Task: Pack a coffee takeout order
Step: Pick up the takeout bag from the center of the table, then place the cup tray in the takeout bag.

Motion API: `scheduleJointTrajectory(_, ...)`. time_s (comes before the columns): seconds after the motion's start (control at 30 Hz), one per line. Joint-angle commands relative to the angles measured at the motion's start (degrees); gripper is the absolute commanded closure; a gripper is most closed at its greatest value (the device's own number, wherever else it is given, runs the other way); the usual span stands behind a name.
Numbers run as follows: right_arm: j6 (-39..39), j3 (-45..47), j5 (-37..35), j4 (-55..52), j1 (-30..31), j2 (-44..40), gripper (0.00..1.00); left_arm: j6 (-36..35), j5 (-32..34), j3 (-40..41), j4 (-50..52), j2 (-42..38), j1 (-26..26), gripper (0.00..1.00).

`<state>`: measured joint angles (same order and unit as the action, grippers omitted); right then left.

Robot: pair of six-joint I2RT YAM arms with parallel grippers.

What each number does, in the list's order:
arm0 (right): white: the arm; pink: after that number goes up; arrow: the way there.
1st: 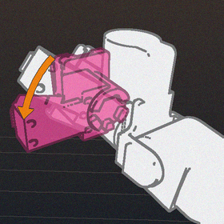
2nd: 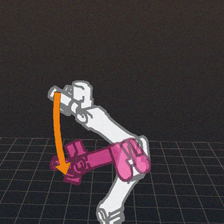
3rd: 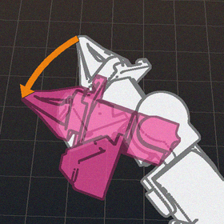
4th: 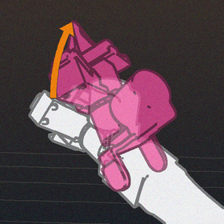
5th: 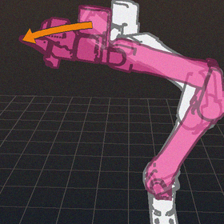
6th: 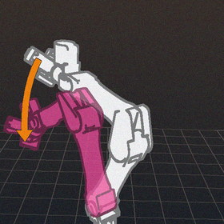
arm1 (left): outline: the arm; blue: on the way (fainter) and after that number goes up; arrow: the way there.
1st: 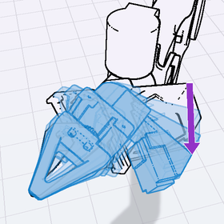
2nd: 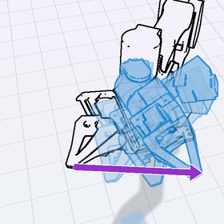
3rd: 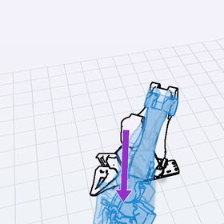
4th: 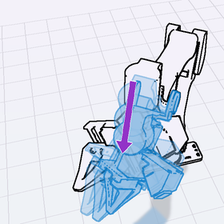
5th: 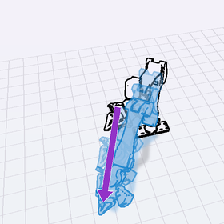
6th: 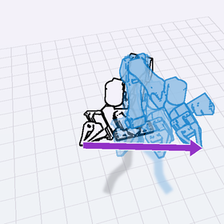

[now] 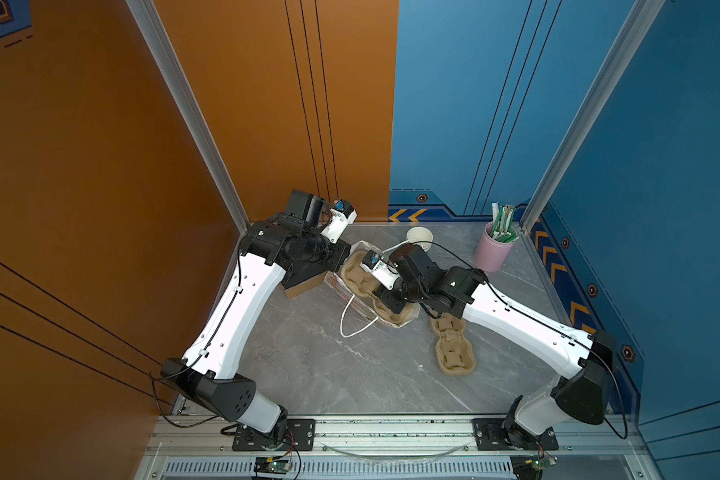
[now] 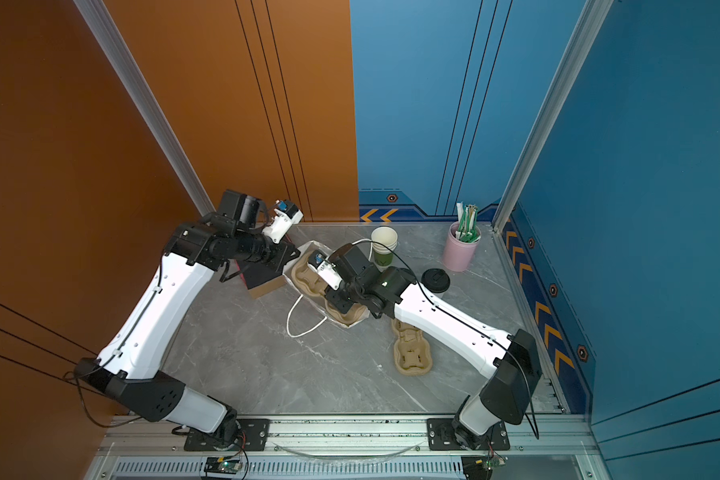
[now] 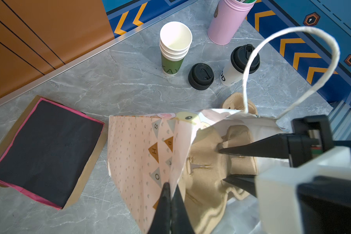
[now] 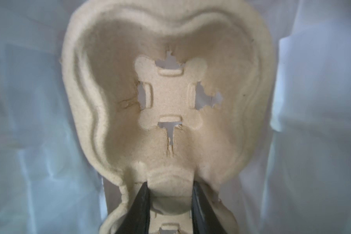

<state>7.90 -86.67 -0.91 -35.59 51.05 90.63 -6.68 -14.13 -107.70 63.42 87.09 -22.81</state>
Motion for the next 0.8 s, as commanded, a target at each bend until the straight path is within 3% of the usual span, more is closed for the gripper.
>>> scheduleJointTrajectory(0.0,-2.39,-1.48,-4.50,-2.44,0.53,1.27,0.70,-1.12,1.55,-1.37,-0.39,-1.13,-0.61,1.00)
scheduleJointTrajectory(0.33,-3.86,-2.86,-8.90,-0.40,1.42,7.38,0.70,-1.05,2.07,-0.66,-0.76,-1.48,-1.32,1.00)
scheduleJointTrajectory(0.77,-4.35,-3.37,-7.90,5.29,2.28,12.20,0.70,-1.58,2.37,0.64,-1.75,-1.66,-1.37,1.00)
